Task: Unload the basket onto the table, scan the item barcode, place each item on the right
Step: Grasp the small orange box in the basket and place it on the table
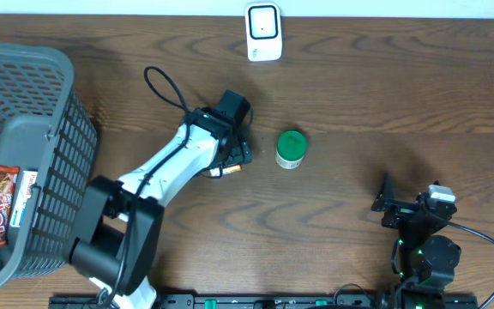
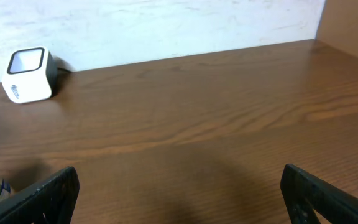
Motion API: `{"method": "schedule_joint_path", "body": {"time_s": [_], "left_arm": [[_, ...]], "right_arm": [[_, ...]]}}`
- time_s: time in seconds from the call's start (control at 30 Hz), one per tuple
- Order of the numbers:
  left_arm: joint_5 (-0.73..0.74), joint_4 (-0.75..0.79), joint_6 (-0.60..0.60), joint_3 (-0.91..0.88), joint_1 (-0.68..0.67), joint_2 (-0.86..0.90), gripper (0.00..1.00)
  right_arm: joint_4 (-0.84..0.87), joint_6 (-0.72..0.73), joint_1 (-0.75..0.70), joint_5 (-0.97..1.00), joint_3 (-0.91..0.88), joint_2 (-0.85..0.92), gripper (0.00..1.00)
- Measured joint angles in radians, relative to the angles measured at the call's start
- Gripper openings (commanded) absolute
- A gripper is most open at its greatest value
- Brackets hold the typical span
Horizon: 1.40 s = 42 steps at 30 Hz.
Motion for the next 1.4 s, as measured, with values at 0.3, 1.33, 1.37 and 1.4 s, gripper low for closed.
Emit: {"method": "schedule_joint_path", "body": {"time_s": [0.3, 1.33, 1.37, 1.4], "left_arm": [[-0.007, -0.155, 0.257, 0.443, 0.229, -0.404, 0.98], [0.151, -0.399, 0.719, 0.478, 1.212, -0.075, 0.98], [0.152, -0.381, 0.752, 0.469, 1.212, -0.073, 0.98], [0.154, -0.362, 0.780, 0.459, 1.213, -0.070, 0.98]], "right_arm": [[0.000, 0.000, 0.000, 0.000, 0.000, 0.000, 0.99], [0.000, 0.000, 0.000, 0.000, 0.000, 0.000, 0.99], [0.000, 0.000, 0.000, 0.000, 0.000, 0.000, 0.99], [0.000, 0.000, 0.000, 0.000, 0.000, 0.000, 0.99]]}}
